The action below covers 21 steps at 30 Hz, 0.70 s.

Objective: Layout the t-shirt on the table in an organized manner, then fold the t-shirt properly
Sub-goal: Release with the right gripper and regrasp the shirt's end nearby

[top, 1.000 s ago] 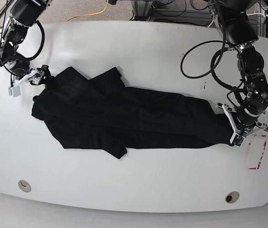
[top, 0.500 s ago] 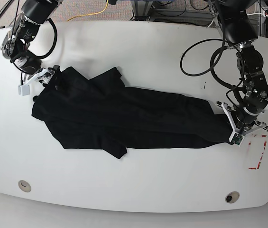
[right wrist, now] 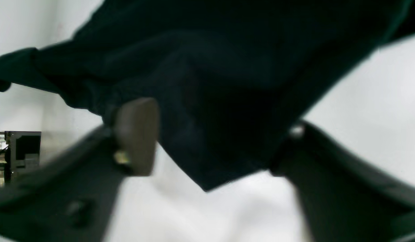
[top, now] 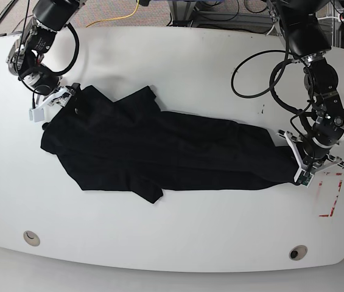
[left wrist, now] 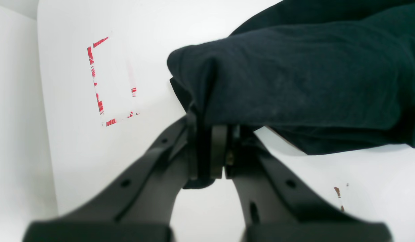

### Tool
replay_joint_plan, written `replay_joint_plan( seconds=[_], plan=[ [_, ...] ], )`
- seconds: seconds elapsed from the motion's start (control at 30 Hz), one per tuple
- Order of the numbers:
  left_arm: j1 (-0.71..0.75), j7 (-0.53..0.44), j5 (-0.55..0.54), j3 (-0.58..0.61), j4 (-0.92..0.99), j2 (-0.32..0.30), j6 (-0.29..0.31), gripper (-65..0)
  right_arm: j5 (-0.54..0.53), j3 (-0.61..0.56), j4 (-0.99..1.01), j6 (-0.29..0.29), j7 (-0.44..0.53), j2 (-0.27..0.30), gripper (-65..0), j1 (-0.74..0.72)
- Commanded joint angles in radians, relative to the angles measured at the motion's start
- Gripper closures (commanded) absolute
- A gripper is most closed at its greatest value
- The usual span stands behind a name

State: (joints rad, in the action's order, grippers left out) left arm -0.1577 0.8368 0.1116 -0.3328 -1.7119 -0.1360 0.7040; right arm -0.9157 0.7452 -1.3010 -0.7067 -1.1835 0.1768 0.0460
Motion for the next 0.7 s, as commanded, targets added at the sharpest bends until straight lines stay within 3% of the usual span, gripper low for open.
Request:
replay_joint_plan(
  seconds=[0.0,0.07,0.13,0.4,0.5,0.6,0.67],
  plan=[
    [-0.019,-0.021,-0.006,-0.002,-0.021,-0.009,-0.006,0.0,0.028,0.000,-0.004,0.009,-0.028,0.007,-24.3,-0.007],
    [-0.019,-0.021,-0.006,-0.002,-0.021,-0.009,-0.006,0.0,0.028,0.000,-0.002,0.009,-0.028,0.007,-14.7,-0.007],
    [-0.019,-0.021,-0.006,-0.002,-0.021,-0.011,-0.006,0.0,0.028,0.000,-0.002,0.009,-0.028,0.007,-9.2,-0.007],
    [-0.019,-0.021,-0.006,-0.004,-0.021,-0.011,-0.006,0.0,0.028,0.001,-0.002,0.009,-0.028,0.005,-10.6,-0.008],
    [-0.019,-0.021,-0.006,-0.004,-0.021,-0.011,-0.006,0.0,0.028,0.001,-0.005,0.009,-0.026,0.005,-7.3,-0.010],
    [-0.019,-0.021,-0.006,-0.004,-0.021,-0.009,-0.006,0.0,0.028,0.001,-0.007,0.009,-0.026,0.005,0.0,-0.011],
    [-0.019,-0.021,-0.006,-0.004,-0.021,-0.009,-0.006,0.0,0.028,0.001,-0.009,0.009,-0.026,0.005,0.0,-0.011]
  ],
)
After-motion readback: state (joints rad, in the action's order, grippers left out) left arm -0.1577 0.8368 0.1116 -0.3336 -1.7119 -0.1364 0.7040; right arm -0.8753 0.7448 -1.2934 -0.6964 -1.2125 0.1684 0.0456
